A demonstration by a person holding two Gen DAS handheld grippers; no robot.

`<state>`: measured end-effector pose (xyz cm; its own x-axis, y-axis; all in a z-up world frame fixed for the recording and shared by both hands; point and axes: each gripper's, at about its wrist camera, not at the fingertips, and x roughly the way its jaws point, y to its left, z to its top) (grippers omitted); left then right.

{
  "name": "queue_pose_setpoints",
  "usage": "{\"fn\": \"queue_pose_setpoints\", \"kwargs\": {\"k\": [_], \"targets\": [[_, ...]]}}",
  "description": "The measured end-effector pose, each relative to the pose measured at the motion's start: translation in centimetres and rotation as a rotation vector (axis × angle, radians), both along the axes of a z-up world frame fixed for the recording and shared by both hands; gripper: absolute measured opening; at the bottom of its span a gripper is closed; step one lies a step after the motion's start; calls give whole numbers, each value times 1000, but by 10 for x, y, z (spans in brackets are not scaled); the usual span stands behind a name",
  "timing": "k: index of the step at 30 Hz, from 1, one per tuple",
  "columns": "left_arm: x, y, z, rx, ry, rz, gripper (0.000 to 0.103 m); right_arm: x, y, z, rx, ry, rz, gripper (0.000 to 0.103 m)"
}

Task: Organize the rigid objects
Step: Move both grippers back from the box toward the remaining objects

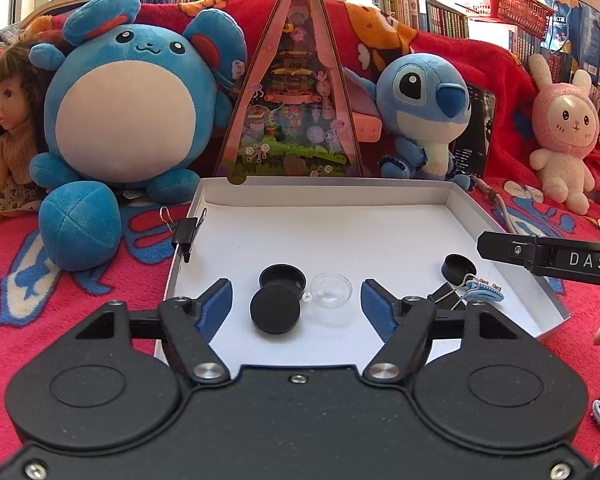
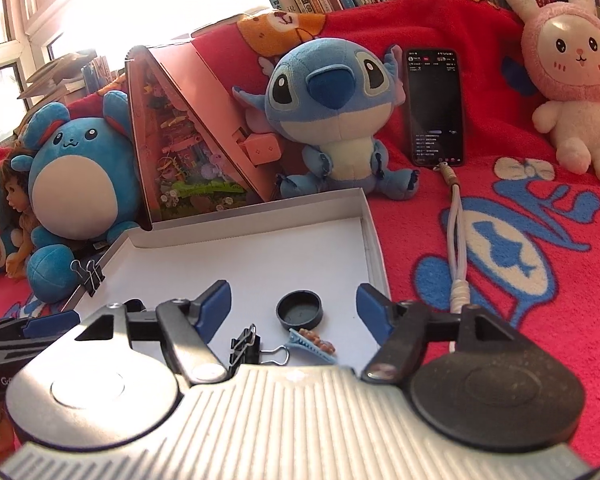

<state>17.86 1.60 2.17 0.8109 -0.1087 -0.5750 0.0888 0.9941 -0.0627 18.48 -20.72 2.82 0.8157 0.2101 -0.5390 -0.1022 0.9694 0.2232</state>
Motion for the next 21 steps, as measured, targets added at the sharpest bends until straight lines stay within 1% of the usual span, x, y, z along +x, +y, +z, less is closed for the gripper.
{"fn": "queue_pose_setpoints", "kwargs": {"k": [2, 8, 21], "targets": [[-4, -1, 3, 1, -12, -5, 76, -4, 1, 3, -12, -17, 1, 85], [-14, -3, 10, 1, -26, -19, 79, -14, 5, 8, -50, -47, 8, 88], [-32, -8, 15, 22, -55, -45, 81, -31, 8, 13, -106, -85, 16, 93]]}}
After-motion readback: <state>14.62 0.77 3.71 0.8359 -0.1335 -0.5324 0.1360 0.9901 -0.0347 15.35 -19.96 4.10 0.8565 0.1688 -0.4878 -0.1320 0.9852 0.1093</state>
